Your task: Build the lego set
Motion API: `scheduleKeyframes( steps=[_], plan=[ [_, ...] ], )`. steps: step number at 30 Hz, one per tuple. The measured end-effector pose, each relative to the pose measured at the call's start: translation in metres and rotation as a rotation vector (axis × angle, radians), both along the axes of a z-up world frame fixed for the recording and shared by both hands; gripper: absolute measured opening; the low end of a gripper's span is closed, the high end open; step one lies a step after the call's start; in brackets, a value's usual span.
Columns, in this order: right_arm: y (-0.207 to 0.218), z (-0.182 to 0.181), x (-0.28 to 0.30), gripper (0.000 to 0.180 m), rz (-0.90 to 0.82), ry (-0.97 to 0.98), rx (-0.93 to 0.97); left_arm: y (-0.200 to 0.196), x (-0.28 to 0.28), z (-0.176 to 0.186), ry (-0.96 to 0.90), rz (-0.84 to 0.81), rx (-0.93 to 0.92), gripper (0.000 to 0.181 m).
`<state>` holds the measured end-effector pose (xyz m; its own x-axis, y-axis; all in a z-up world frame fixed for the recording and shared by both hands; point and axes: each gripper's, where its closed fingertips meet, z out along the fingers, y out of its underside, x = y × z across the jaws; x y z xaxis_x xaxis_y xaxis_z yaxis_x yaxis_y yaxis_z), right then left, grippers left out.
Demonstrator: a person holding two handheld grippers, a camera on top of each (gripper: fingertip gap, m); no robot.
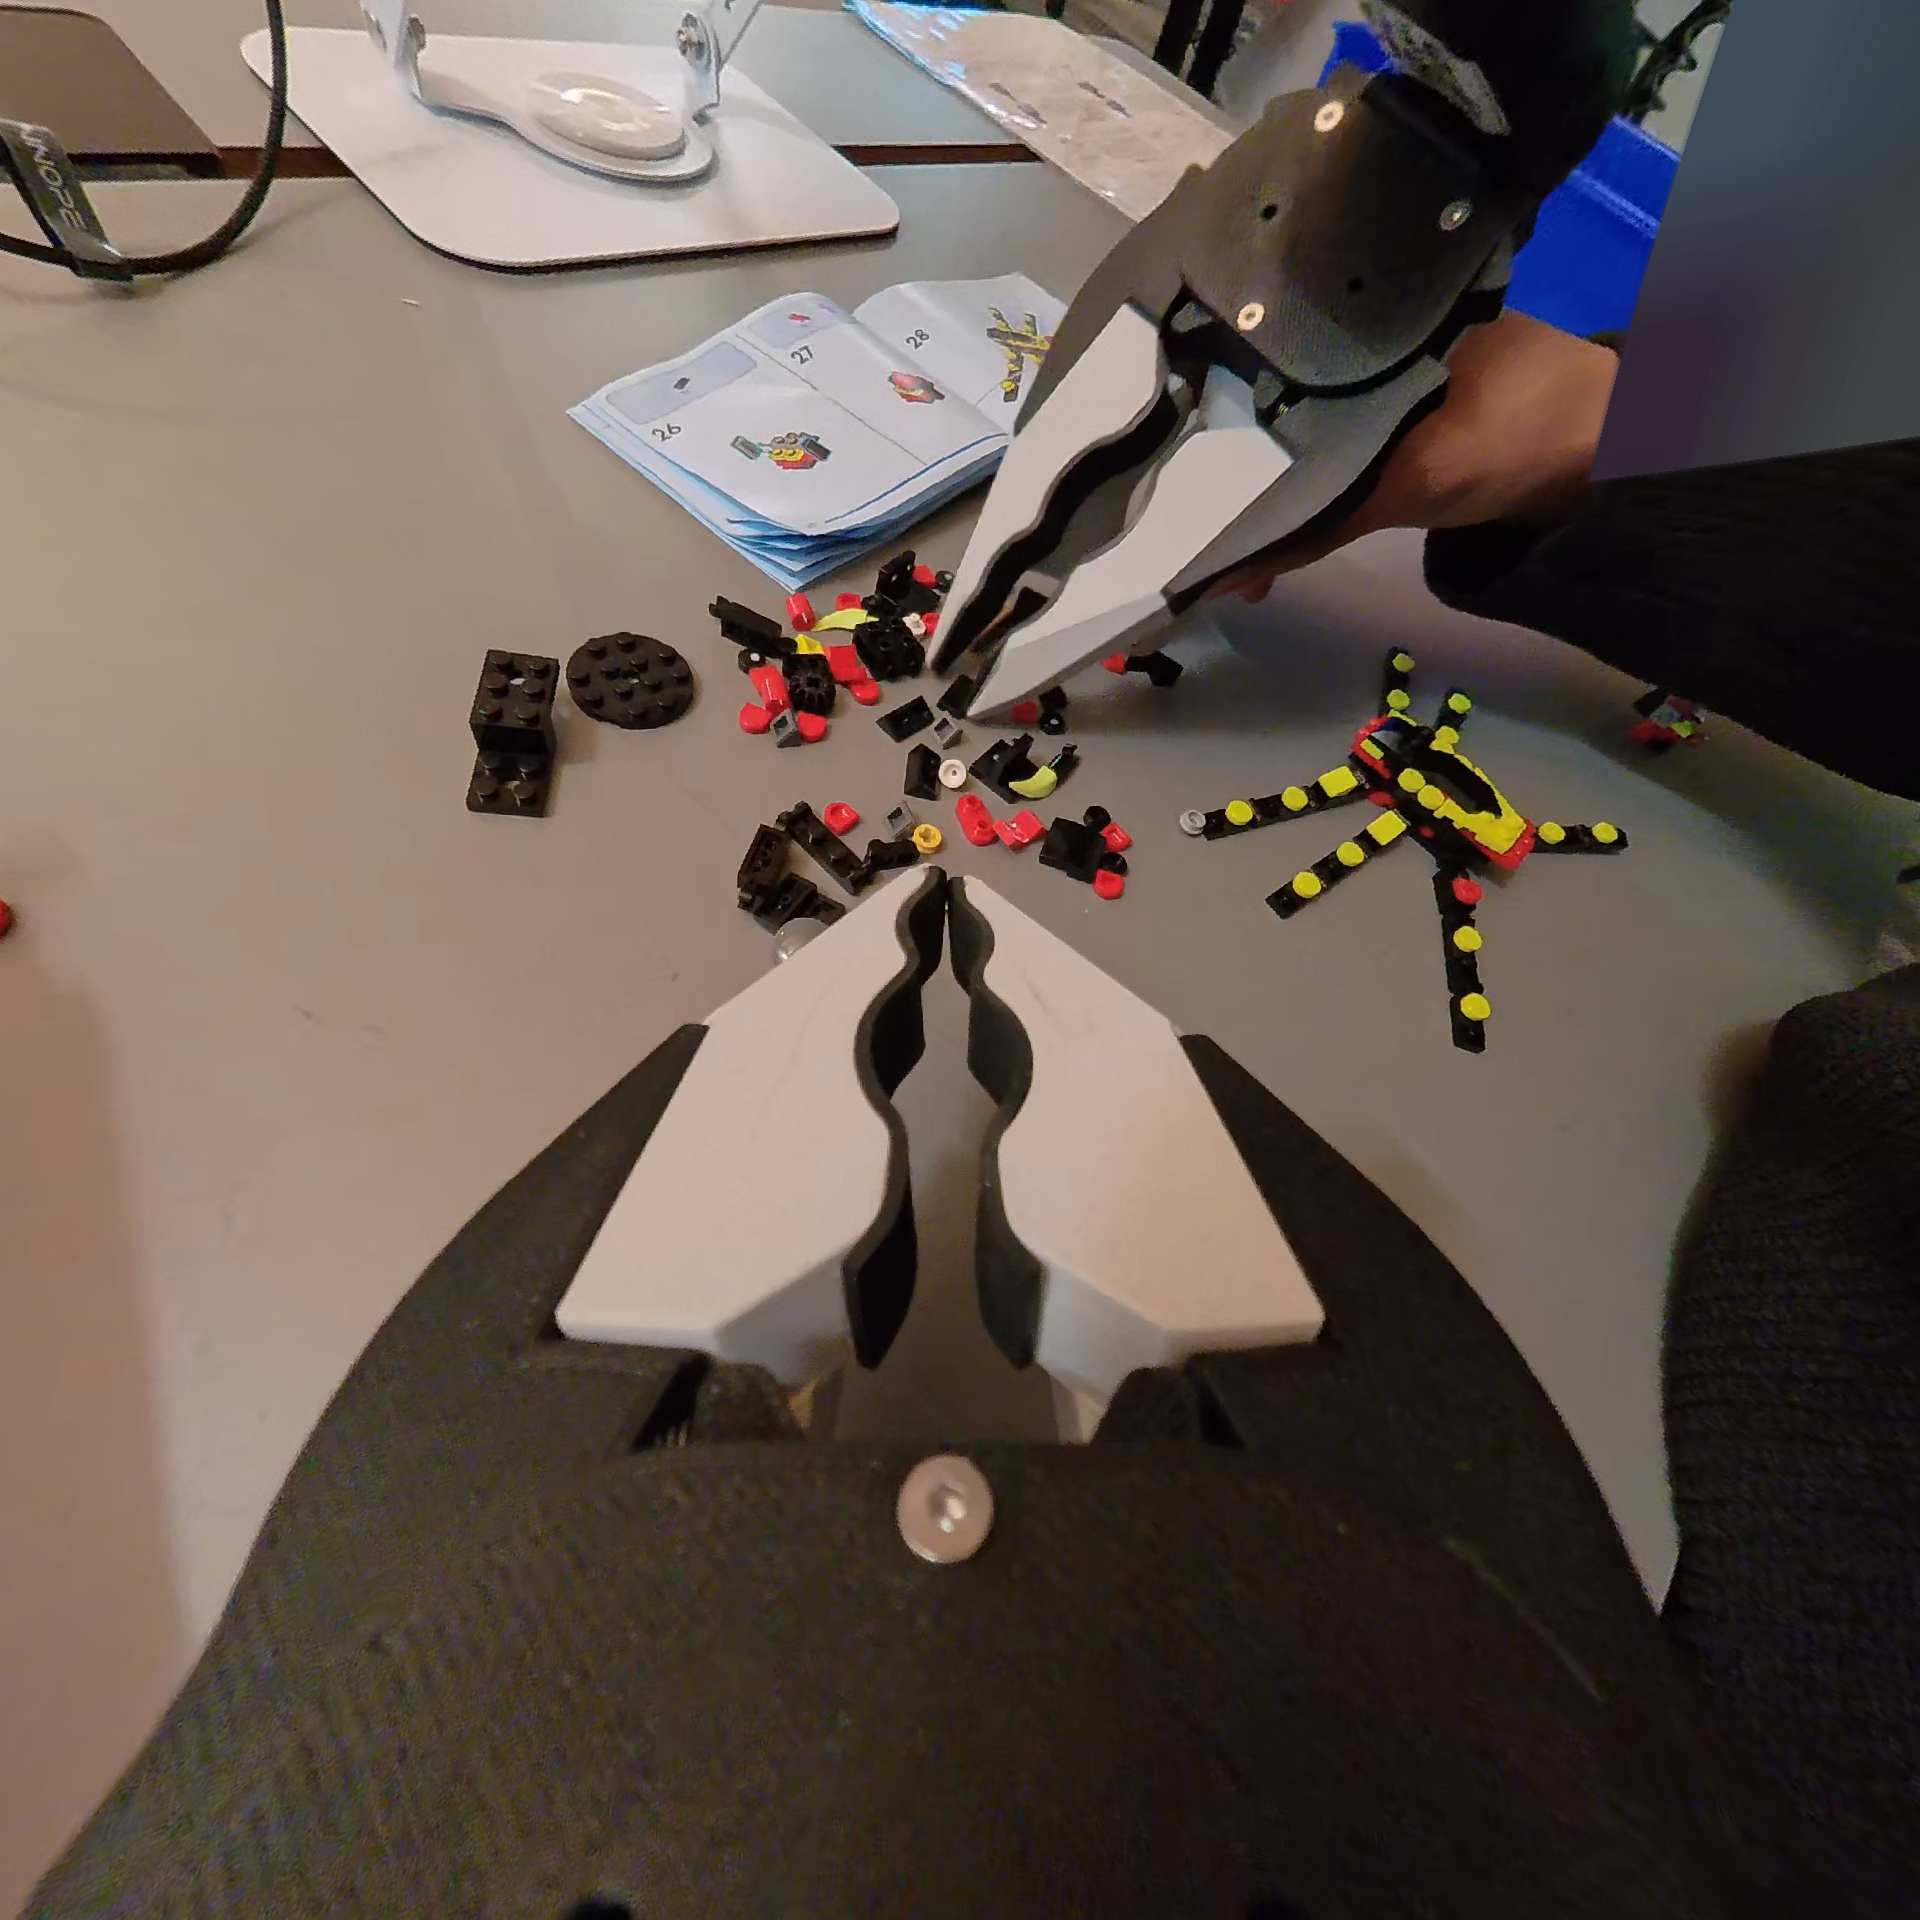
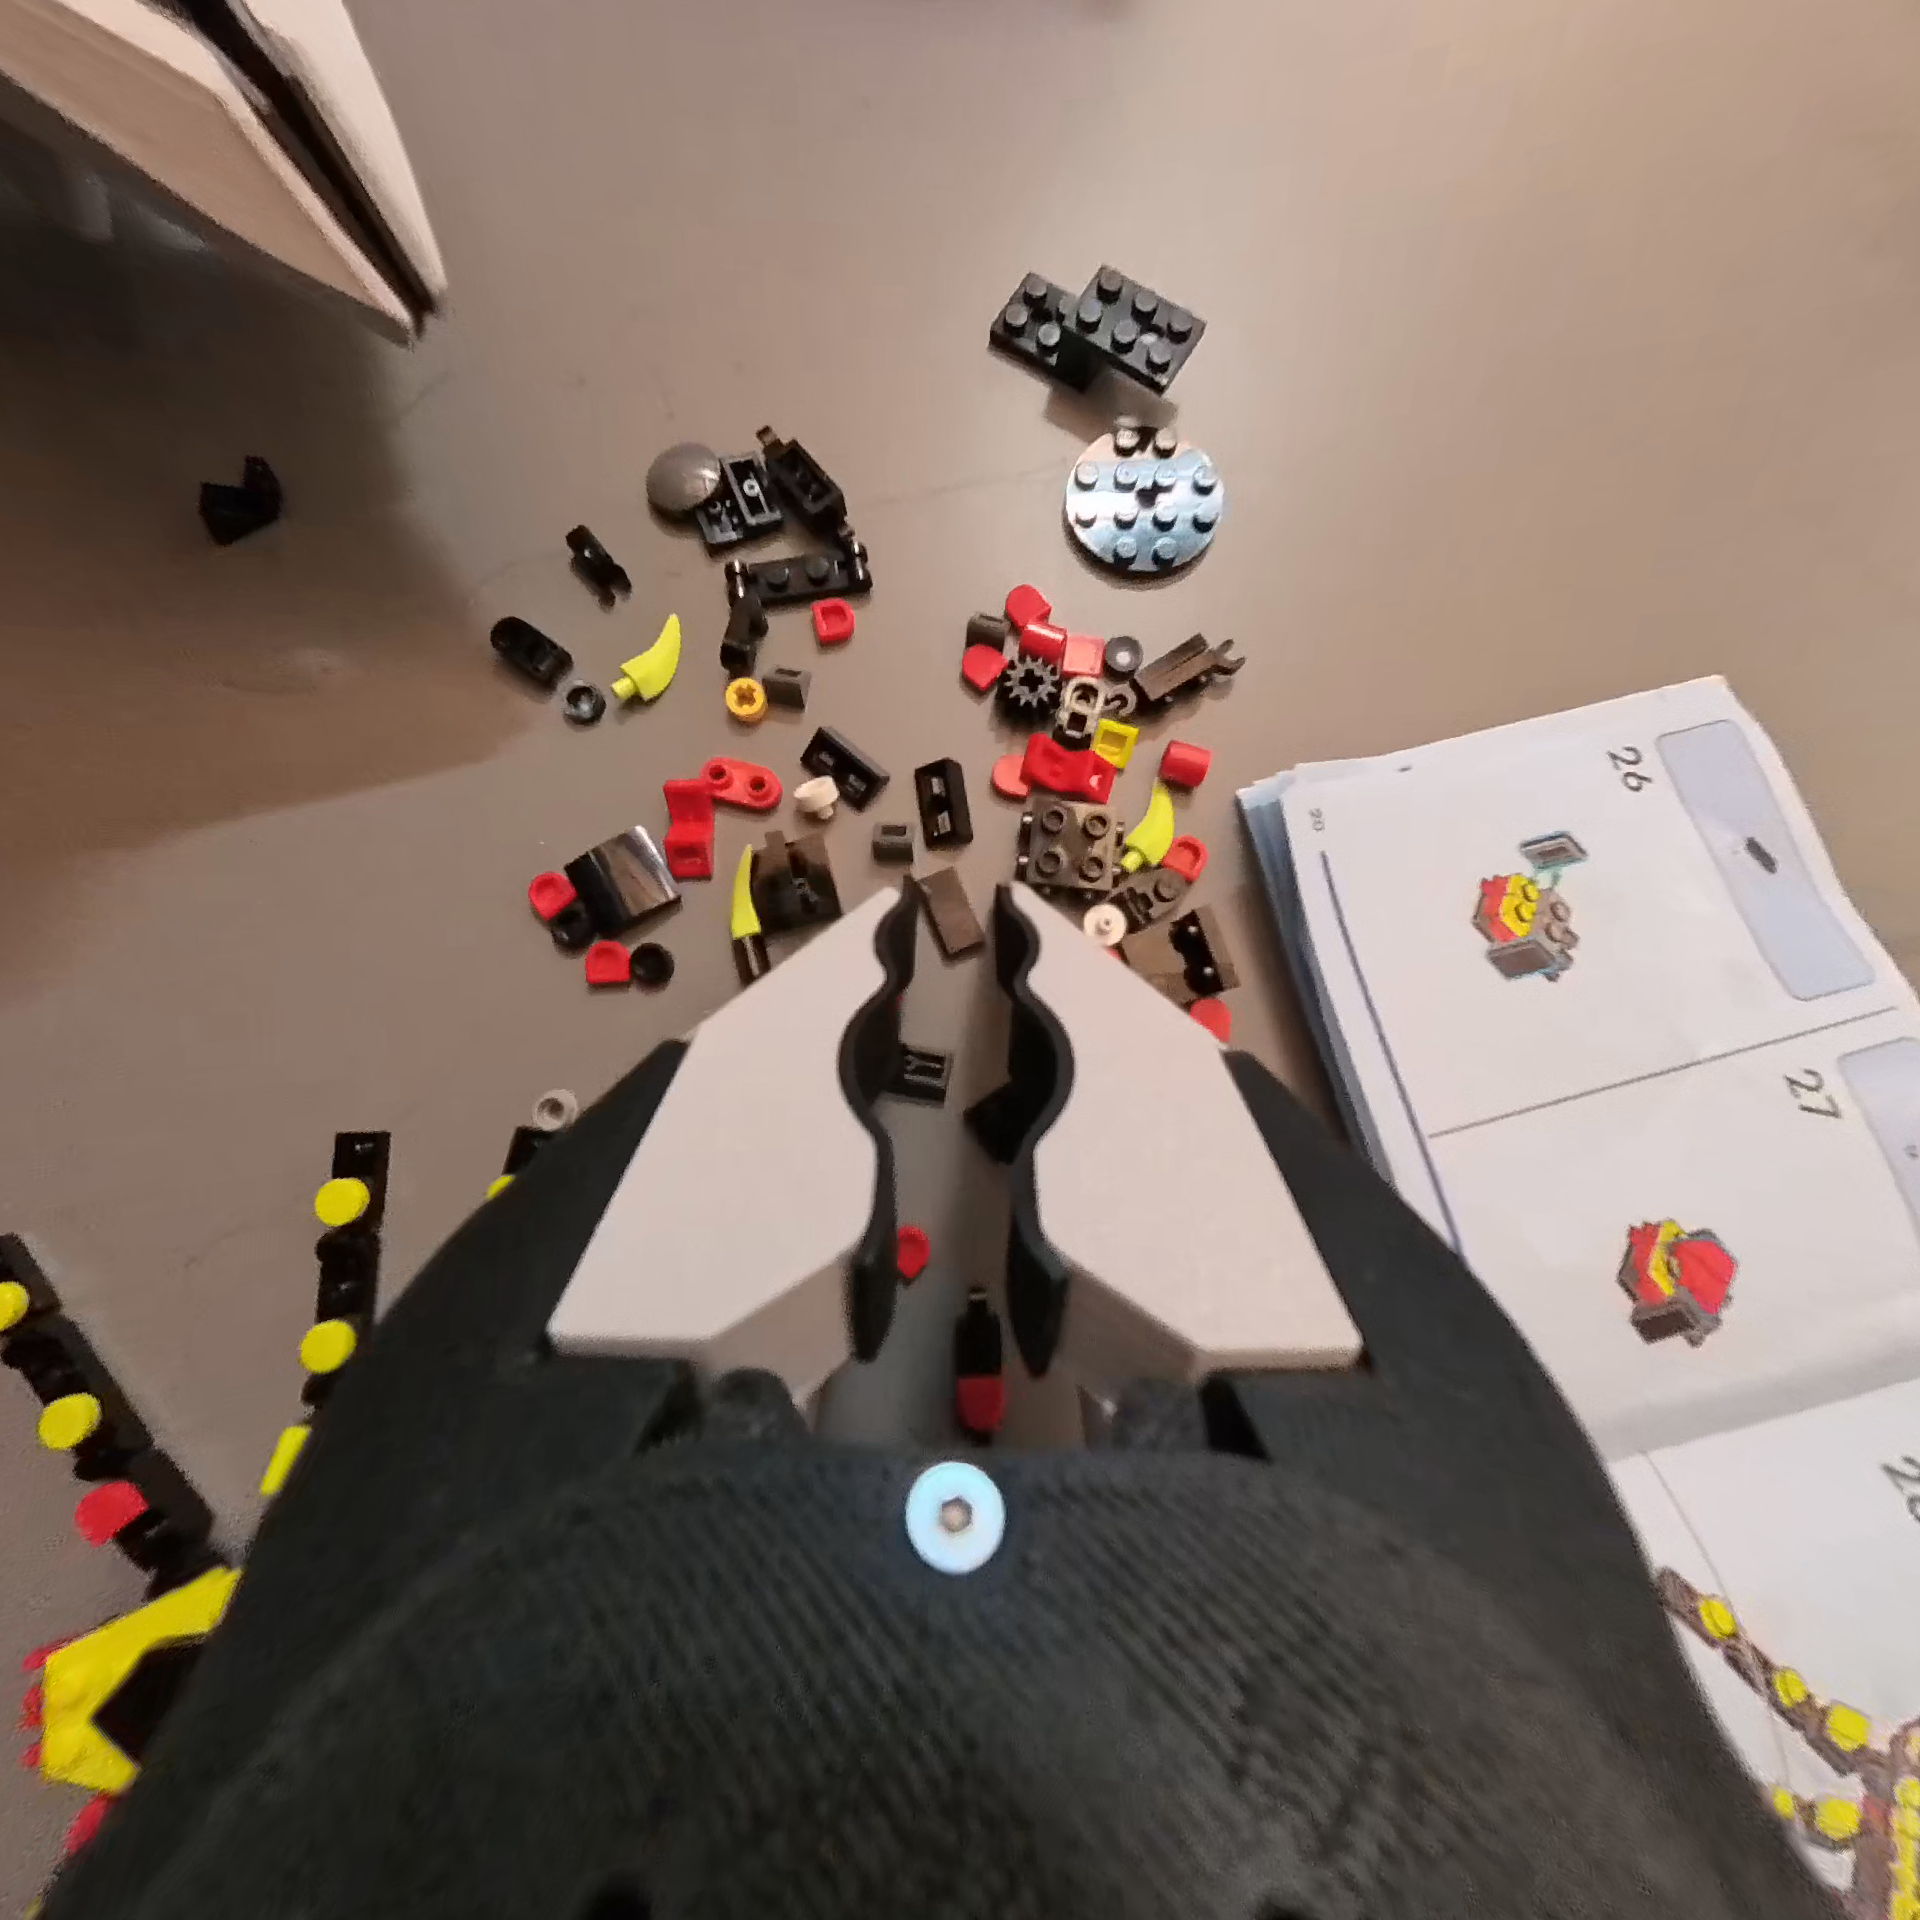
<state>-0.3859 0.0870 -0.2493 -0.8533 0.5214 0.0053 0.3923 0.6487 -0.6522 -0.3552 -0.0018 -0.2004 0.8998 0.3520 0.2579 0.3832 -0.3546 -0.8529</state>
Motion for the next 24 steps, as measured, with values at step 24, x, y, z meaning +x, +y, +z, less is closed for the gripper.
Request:
scheduleKeyframes(
  steps=[24],
  plan=[
    [0.189,0.109,0.168,0.006,-0.835,0.135,0.004,0.012,0.017,0.014,0.075,-0.029,0.004,0.0]
  ],
)
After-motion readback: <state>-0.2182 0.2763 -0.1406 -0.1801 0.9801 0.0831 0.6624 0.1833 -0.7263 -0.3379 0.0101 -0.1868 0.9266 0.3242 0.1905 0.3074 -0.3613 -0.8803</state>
